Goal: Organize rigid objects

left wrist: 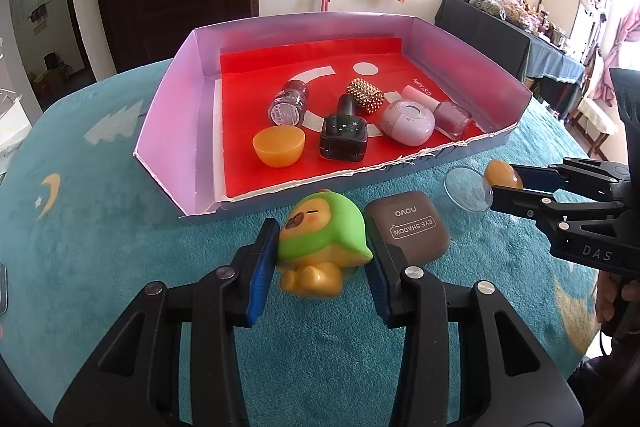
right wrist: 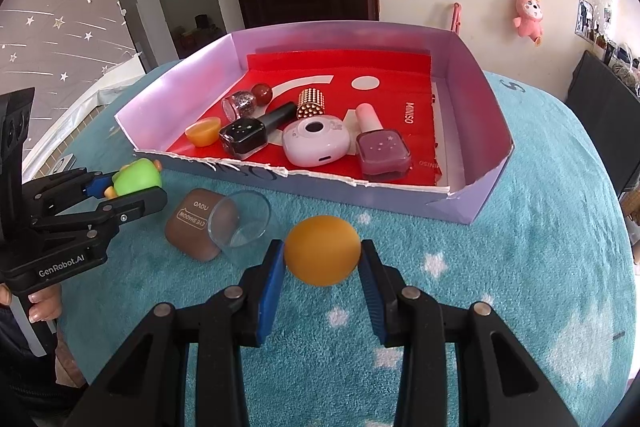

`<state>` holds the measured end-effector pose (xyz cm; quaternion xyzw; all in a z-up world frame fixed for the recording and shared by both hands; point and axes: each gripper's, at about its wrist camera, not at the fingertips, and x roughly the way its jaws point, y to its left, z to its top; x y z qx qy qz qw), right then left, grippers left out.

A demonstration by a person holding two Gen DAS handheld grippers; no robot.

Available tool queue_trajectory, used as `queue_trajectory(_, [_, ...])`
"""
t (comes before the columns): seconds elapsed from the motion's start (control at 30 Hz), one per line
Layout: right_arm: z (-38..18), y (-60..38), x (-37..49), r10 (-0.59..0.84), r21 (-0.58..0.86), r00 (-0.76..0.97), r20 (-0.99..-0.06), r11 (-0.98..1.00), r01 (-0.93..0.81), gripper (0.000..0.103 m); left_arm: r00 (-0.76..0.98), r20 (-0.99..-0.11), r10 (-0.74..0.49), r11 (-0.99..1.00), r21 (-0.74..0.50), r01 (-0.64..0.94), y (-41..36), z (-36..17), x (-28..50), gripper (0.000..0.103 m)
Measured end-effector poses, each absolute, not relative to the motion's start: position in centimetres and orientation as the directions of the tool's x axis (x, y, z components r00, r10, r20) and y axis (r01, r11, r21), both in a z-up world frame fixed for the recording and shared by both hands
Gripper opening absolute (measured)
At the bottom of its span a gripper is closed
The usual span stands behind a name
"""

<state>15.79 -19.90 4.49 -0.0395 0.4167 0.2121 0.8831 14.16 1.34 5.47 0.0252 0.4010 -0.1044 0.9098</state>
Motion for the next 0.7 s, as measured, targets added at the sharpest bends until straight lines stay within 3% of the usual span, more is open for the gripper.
queue_trajectory(0.43, [8.1,-20.6,16.2,0.372,0.107,0.625,-0.686,0.902,-0.419,0.040,0.726,-0.679,-0.109,0.979,0.052,0.195,2.4,11.1,15.7,0.039])
queue_trajectory(0.7, [12.1,-20.0,21.9,0.380,0.089,0.622,-0.685,0.890,-0.447,0.040,0.657,-0.752,-0.059,0.964,0.128,0.233,2.6,12.0,23.3,0.039])
